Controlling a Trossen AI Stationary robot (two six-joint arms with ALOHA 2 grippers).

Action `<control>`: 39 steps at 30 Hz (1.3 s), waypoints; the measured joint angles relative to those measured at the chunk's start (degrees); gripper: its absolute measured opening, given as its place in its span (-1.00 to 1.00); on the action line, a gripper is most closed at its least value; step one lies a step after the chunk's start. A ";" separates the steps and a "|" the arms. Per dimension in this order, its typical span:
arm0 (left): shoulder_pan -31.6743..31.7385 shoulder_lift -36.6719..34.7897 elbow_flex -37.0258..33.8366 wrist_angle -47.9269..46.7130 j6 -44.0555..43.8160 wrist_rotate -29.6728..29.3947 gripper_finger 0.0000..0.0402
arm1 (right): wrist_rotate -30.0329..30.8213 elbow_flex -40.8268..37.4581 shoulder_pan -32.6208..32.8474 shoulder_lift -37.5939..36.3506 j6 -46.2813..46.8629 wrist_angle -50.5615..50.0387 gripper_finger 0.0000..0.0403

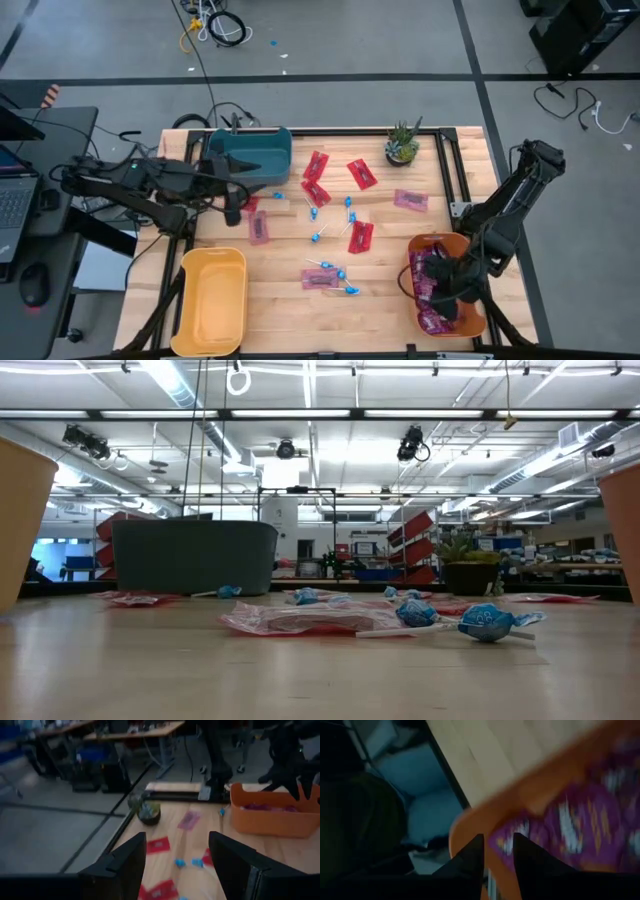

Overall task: Sort candy
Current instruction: Put the red candy into the yellow bin

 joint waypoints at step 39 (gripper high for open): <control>-6.30 -3.91 -14.54 -13.84 -13.89 14.69 0.09 | 10.10 0.04 -39.65 -0.26 -69.98 20.40 -0.56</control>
